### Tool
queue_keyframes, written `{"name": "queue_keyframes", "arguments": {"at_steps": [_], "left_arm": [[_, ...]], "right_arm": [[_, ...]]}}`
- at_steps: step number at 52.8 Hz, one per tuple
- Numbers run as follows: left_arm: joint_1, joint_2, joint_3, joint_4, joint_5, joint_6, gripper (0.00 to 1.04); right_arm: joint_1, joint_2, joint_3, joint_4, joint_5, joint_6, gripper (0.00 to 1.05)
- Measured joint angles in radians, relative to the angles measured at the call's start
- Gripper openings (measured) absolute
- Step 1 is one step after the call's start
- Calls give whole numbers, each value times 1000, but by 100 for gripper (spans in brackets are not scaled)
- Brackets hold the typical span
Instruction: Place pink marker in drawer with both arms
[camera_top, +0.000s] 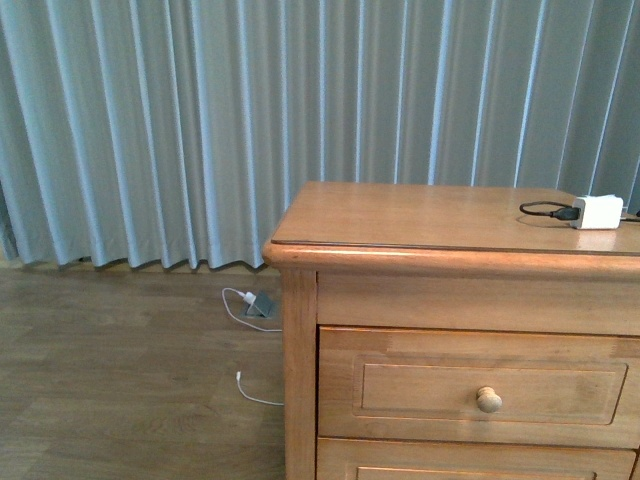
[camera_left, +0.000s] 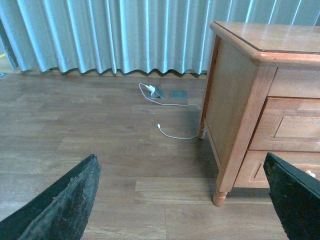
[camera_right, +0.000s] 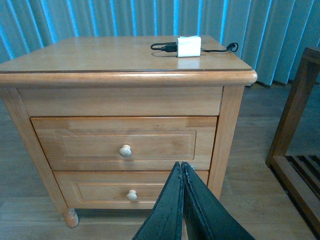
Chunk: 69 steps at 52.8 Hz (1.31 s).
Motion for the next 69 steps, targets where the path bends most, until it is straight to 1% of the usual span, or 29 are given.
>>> {"name": "queue_keyframes", "arguments": {"at_steps": [11,15,27,29,31,33,58,62,67,69], "left_arm": [[0,0,0,0,0,0,99],[0,0,0,0,0,0,99],[0,0,0,0,0,0,99],[0,0,0,0,0,0,99],[0,0,0,0,0,0,99],[0,0,0,0,-1,0,99],[0,-1,0,0,0,0,99],[0,-1,0,0,0,0,99],[0,-1,0,0,0,0,99],[0,-1,0,0,0,0,99]], "right_arm": [[0,-63,-20,-42,0,0,1],[0,-84,-48,-29,0,0,1],[1,-153,-50,-93,0,0,1],[1,-192,-50,-138,0,0,1],[1,-259,-50,-235,0,-1,1],[1,-296,-50,-263,0,-1,1],[1,-324,-50,-271,0,-1,1],[1,-324,-50,-271,0,-2,11],[1,-324,-50,-271,0,-2,29],[1,-324,-50,-271,0,-2,40]]}}
